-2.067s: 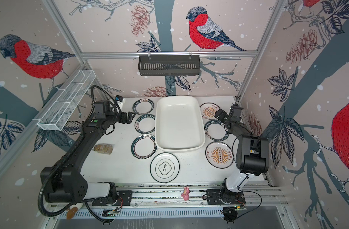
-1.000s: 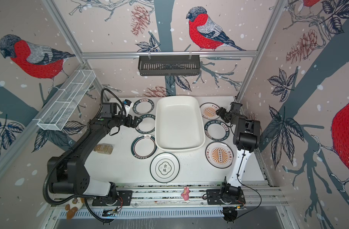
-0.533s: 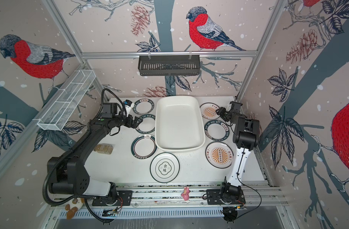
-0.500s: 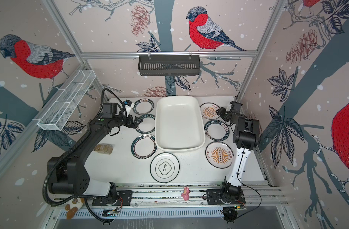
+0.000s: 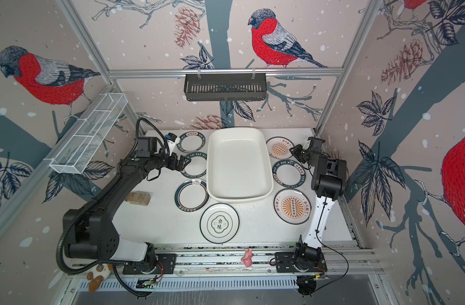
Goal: Place the plates into the plastic bin on the countertop
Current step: Pick up the plate from the top-right of the table.
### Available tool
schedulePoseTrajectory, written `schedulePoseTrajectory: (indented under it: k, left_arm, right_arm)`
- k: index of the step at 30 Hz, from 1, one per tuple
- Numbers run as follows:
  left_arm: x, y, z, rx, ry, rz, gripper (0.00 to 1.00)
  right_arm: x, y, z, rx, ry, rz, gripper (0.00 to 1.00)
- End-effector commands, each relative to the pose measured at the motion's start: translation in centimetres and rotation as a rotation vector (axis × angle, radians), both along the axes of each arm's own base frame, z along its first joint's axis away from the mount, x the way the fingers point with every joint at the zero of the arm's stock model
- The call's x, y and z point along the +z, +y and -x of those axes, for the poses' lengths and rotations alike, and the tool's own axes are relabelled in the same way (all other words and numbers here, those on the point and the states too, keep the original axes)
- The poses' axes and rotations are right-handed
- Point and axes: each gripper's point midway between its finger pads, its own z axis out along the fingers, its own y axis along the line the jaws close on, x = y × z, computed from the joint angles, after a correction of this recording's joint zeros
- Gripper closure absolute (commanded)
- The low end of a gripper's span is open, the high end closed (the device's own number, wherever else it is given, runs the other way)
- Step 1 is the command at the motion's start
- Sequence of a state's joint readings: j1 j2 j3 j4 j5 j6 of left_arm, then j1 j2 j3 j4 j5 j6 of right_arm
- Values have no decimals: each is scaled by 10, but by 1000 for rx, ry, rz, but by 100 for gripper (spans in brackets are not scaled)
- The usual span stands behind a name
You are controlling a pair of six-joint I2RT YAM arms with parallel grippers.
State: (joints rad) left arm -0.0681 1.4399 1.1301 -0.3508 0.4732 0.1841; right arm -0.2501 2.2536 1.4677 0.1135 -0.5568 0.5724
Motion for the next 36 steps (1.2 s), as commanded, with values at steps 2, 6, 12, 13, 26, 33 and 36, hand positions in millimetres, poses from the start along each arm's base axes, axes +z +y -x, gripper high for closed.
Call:
schedulePoseTrajectory:
  k: [2, 6, 12, 13, 26, 33, 36]
  left_arm:
    - [4, -3, 2, -26, -23, 1, 3]
    - [4, -3, 2, -25, -24, 1, 3]
    - [7, -5, 2, -28, -31, 1, 3]
    - [7, -4, 1, -27, -31, 0, 3]
    - [15, -3, 0, -19, -54, -9, 4]
    - [18, -2, 0, -17, -63, -9, 4]
    - [20, -3, 1, -19, -67, -8, 3]
  right_arm:
    - [-10, 0, 6, -3, 39, -21, 75]
    - [-9, -1, 6, -6, 32, -37, 79]
    - [-1, -5, 7, -25, 10, -49, 85]
    - [1, -6, 7, -27, 4, -51, 87]
    - [33, -15, 5, -59, -84, -91, 98]
    - [67, -21, 8, -86, -173, -124, 99]
    - [78, -22, 8, -90, -197, -140, 99]
